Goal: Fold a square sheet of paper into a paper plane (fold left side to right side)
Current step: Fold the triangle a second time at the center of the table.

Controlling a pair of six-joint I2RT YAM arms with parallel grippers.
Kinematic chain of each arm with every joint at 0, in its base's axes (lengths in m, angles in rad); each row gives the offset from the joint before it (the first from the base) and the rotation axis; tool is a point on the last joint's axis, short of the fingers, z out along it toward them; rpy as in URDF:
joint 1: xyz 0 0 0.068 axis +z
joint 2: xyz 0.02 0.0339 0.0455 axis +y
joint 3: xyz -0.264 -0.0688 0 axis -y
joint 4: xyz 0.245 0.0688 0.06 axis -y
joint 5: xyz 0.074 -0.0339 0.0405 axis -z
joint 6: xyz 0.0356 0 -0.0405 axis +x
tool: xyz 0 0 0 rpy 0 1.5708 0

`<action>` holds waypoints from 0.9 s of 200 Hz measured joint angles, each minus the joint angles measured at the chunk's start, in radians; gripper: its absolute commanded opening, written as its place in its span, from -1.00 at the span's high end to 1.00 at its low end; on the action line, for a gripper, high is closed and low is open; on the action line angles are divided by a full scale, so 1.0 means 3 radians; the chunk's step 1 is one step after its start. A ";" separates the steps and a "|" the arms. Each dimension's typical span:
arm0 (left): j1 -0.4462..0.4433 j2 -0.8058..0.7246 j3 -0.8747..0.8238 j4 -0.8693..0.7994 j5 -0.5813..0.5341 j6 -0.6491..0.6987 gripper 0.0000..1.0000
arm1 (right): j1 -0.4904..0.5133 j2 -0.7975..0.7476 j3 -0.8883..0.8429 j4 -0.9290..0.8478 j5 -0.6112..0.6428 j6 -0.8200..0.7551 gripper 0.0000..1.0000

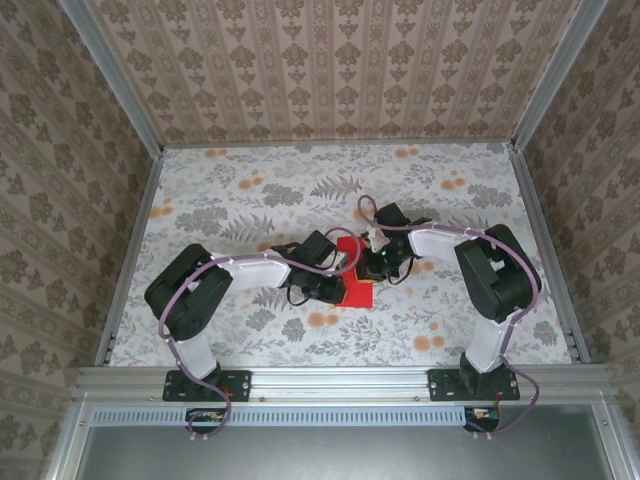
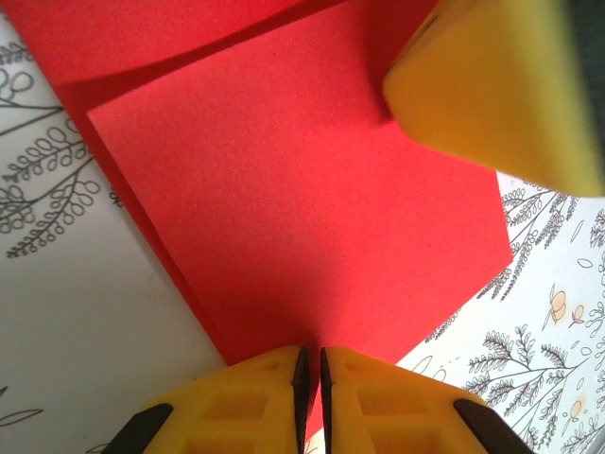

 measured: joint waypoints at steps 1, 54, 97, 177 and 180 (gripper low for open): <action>0.0000 0.0000 0.0000 0.0000 0.0000 0.0000 0.69 | 0.0000 0.0004 0.0000 0.0000 0.0000 0.0000 0.86; 0.0000 -0.0005 0.0066 -0.0084 0.0018 -0.0003 0.68 | 0.0000 0.0097 0.0064 -0.0083 -0.0008 -0.0004 0.86; 0.0000 -0.0005 0.0202 -0.0081 0.0146 -0.0003 0.68 | 0.0000 0.0112 0.0086 -0.0118 -0.0006 -0.0008 0.88; 0.0004 0.0200 0.0291 -0.0052 0.0193 -0.0003 0.68 | 0.0000 0.0113 0.0090 -0.0127 0.0003 -0.0020 0.88; 0.0005 0.0203 0.0291 -0.0053 0.0193 -0.0003 0.68 | 0.0000 0.0113 0.0090 -0.0128 0.0004 -0.0020 0.88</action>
